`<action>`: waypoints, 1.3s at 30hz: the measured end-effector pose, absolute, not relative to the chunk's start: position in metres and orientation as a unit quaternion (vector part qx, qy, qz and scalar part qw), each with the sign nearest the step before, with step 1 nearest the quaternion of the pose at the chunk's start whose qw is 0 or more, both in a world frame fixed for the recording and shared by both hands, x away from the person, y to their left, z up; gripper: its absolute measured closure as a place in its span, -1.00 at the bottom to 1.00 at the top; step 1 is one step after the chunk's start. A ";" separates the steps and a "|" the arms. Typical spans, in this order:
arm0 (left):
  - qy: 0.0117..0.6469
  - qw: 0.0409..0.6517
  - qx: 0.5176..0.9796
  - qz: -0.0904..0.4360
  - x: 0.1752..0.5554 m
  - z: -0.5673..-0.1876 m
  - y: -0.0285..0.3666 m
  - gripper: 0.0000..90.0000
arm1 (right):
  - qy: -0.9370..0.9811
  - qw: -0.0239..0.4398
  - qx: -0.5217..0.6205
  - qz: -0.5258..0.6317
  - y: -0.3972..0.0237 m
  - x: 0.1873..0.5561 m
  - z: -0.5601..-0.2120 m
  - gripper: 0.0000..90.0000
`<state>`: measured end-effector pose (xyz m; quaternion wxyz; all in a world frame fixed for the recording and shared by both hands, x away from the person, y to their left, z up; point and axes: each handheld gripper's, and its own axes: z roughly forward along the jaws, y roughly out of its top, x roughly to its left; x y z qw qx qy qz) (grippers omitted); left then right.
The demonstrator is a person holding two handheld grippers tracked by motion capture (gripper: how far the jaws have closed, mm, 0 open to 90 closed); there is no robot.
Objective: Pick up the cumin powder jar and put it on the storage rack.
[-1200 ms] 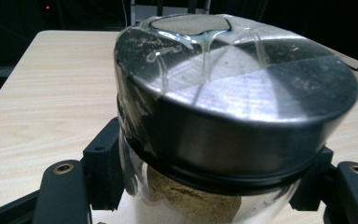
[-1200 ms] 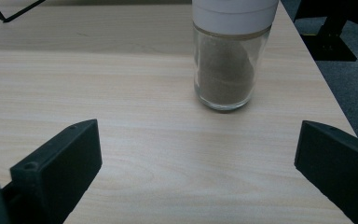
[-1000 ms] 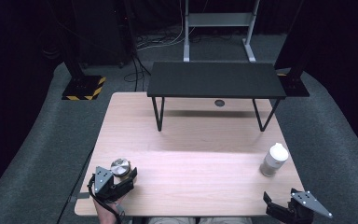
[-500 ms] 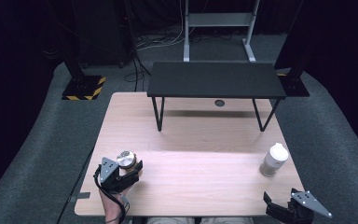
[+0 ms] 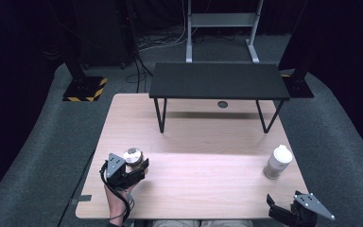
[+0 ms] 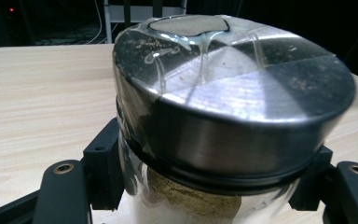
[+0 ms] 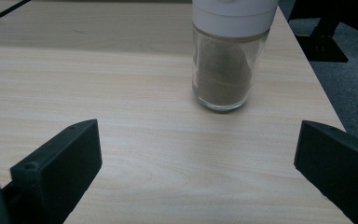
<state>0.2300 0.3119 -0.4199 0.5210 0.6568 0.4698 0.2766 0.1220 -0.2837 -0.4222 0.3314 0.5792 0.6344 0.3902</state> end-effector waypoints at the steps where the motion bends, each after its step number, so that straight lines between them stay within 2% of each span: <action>1: 0.468 0.521 0.658 0.276 0.232 -0.419 0.312 -0.34 | 0.635 0.330 0.579 0.391 -0.284 0.122 -0.423 -1.00; 39: 0.450 0.515 0.679 0.267 0.283 -0.394 0.297 -0.34 | 0.633 0.329 0.578 0.396 -0.284 0.122 -0.424 -1.00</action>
